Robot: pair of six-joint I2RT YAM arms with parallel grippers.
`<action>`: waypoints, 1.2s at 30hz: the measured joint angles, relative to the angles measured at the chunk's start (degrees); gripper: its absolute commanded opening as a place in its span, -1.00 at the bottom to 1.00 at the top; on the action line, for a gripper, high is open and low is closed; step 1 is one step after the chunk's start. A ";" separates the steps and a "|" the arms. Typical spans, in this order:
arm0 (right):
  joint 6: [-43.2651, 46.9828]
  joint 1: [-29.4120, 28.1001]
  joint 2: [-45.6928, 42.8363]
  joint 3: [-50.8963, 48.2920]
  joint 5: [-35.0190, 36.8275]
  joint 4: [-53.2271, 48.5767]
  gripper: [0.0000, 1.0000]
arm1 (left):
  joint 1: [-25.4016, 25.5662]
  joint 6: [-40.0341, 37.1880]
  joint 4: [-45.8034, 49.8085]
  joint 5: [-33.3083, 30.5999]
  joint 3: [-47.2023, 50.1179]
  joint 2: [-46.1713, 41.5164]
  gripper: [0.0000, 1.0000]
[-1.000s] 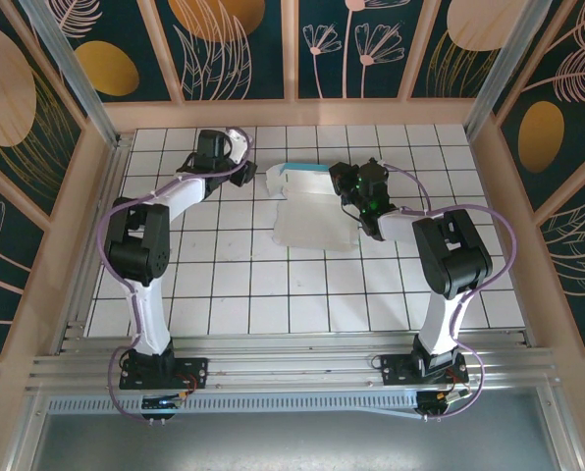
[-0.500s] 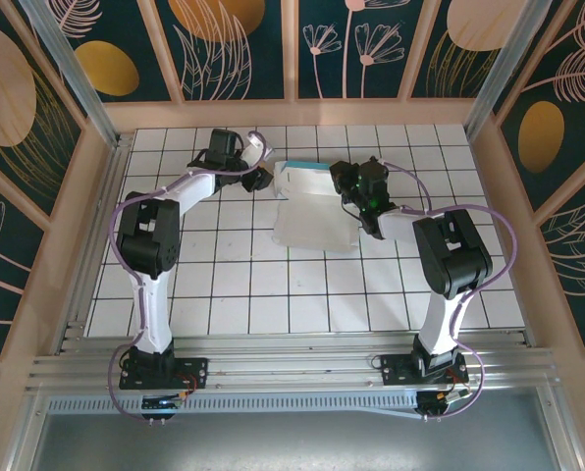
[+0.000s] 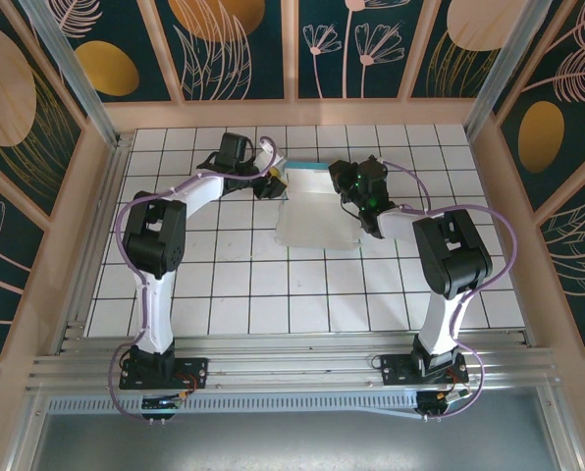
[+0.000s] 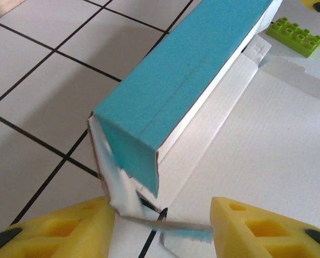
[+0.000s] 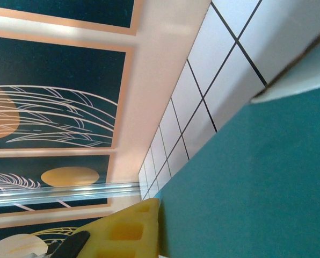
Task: Fold the paper box
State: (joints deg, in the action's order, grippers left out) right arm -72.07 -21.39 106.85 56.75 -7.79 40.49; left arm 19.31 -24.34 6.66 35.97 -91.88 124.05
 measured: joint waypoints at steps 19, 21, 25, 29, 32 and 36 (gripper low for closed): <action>0.22 -0.04 -0.11 0.00 0.24 -0.44 -0.75 | 1.09 3.98 -1.18 2.62 -2.71 3.65 0.58; 0.26 -0.04 -0.24 0.00 0.17 -0.48 -0.76 | 1.29 4.76 -2.69 2.78 -0.63 2.69 0.82; 0.63 -0.07 -0.31 0.00 0.17 -0.52 -0.75 | 1.73 5.57 -5.49 0.81 6.80 -2.64 0.98; 0.85 -0.07 -0.31 0.00 0.17 -0.52 -0.75 | 1.57 5.60 -6.86 -1.18 9.27 -8.17 0.97; 0.92 -0.04 -0.31 0.00 0.17 -0.52 -0.75 | 0.63 5.66 -8.24 -1.68 11.28 -12.83 0.93; 1.25 -0.04 -0.31 0.00 0.17 -0.52 -0.75 | -2.01 5.92 -10.69 -2.16 15.26 -18.08 0.82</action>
State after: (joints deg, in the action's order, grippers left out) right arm -70.83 -21.43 106.54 56.75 -7.62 39.97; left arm 17.30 -18.41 -4.03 33.80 -76.62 105.97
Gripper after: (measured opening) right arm 0.124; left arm 0.934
